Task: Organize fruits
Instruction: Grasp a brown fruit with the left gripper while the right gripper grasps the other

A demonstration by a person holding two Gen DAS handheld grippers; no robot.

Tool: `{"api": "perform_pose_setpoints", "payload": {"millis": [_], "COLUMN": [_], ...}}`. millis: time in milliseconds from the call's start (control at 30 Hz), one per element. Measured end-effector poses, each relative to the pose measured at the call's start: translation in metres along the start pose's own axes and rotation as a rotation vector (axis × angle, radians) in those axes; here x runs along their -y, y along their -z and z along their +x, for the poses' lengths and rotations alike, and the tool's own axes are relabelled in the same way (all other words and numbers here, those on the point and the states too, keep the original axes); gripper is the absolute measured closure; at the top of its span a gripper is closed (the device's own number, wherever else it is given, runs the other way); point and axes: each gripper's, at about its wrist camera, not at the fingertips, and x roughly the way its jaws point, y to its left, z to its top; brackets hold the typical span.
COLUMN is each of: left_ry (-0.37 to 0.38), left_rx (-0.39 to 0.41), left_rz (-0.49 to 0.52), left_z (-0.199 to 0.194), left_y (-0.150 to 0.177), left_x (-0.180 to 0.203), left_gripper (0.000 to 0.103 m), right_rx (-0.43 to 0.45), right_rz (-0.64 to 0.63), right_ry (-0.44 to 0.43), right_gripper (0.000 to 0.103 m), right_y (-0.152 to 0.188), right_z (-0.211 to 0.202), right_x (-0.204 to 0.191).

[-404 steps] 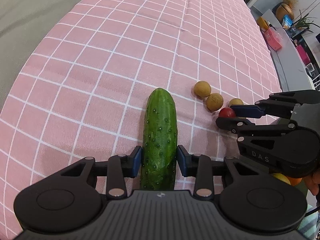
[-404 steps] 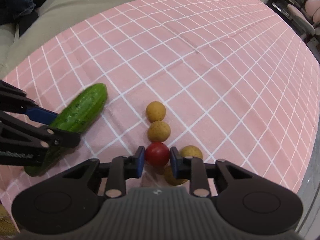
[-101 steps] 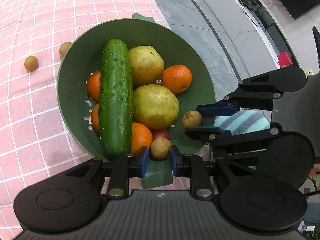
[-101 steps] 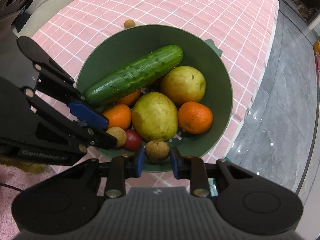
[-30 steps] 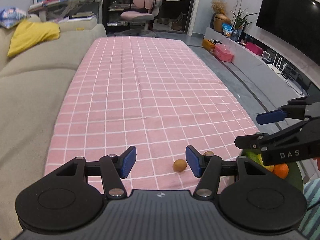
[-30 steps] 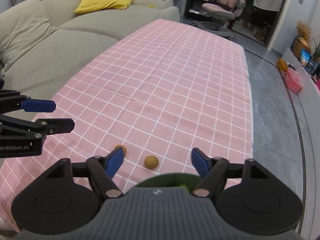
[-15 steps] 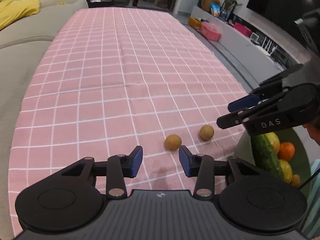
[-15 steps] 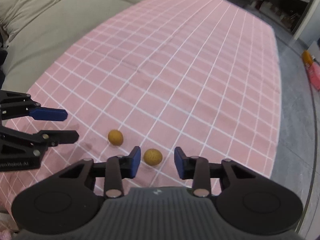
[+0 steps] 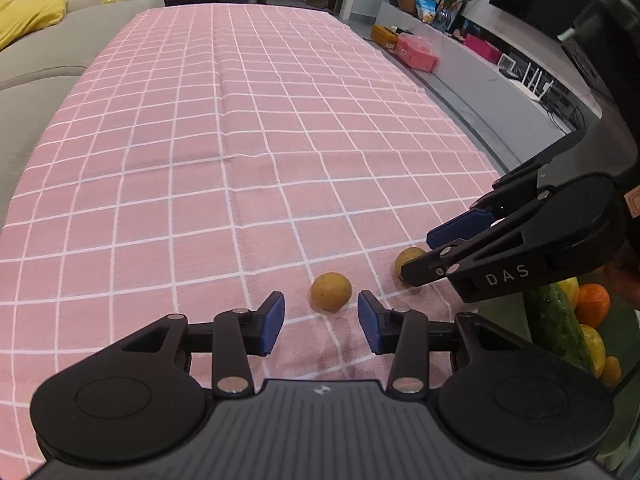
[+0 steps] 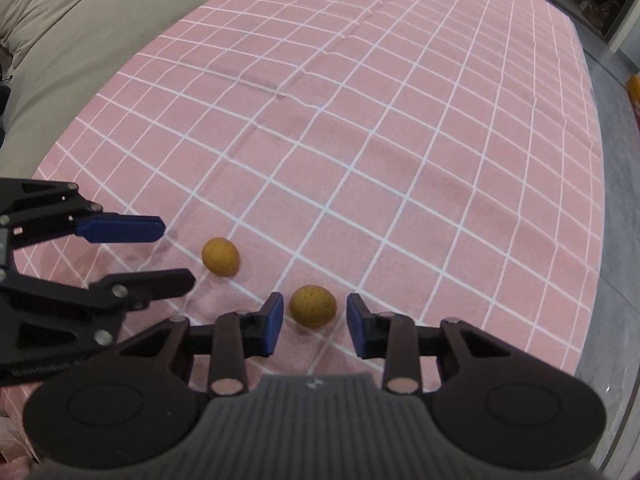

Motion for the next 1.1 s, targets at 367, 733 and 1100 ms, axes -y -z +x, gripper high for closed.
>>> {"api": "perform_pose_setpoints", "payload": {"millis": [367,733,1100], "left_ry": [-0.013,0.011,-0.018], "left_rx": [-0.018,0.006,0.029], "left_rz": [0.024,-0.06,-0.042], "left_z": [0.015,0.023,0.01], "left_y": [-0.006,-0.002,-0.002], "left_x": [0.008,-0.003,-0.003], "left_gripper": [0.054,0.073,0.076], "right_rx": [-0.024,-0.011,0.036], "right_rz": [0.033,0.046,0.085], "right_ry": [-0.036,-0.037,-0.033], "right_gripper": [0.078,0.078,0.079], "right_y": [0.003,0.004,0.01], "right_z": [0.011,0.012,0.003], "right_x": [0.008,0.009,0.008]}}
